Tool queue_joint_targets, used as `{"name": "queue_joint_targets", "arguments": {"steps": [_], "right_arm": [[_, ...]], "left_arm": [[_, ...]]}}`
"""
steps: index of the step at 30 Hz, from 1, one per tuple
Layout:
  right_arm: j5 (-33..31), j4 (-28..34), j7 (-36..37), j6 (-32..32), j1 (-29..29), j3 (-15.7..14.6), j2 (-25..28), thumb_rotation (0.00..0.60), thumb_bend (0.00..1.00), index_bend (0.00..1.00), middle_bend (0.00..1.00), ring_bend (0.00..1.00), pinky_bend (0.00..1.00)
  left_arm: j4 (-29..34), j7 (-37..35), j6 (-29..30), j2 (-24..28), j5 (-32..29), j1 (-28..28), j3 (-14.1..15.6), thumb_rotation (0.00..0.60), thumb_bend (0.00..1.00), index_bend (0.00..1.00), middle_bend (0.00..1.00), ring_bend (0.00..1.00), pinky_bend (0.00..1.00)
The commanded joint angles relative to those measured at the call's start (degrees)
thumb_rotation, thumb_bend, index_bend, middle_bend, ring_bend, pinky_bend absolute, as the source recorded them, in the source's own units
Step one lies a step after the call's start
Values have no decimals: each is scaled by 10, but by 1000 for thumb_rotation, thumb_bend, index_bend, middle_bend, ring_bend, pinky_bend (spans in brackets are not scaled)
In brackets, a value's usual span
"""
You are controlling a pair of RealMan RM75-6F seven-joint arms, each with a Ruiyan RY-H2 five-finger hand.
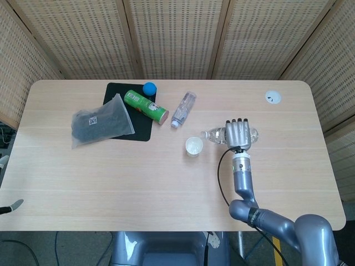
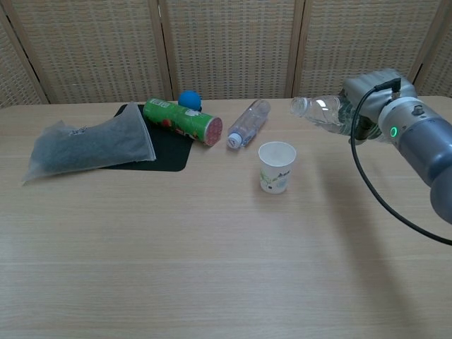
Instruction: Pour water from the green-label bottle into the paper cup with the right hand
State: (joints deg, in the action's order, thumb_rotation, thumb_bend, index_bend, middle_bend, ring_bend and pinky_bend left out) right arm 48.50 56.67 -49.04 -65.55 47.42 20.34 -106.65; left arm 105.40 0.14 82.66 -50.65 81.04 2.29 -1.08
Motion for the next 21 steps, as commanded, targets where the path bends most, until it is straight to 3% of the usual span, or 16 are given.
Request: {"name": "queue_joint_targets", "arguments": {"steps": [1,9,16,18,21], "right_arm": [[-12,22,51,8,-9,27,5,600,589,598,577,463,755],[3,62,163,18,-28,51,27,600,589,598,578,462,754],[16,115,392,85,-76,86,66,600,589,598,578,462,754],[20,114,493,110,-99,95,69,600,589,598,578,462,753],[53,91,565,122,-108,87,67,600,589,598,578,462,752]], "left_arm": [[0,-1,0,0,0,0,0,600,52,0,0,0,0],[0,-5,1,2,4,-1,2,600,53,0,0,0,0],[2,-11,6,6,13,-4,4,600,52,0,0,0,0],[3,-14,7,7,19,-5,7,600,52,0,0,0,0],[4,-16,7,9,23,-6,9,600,52,0,0,0,0]]}}
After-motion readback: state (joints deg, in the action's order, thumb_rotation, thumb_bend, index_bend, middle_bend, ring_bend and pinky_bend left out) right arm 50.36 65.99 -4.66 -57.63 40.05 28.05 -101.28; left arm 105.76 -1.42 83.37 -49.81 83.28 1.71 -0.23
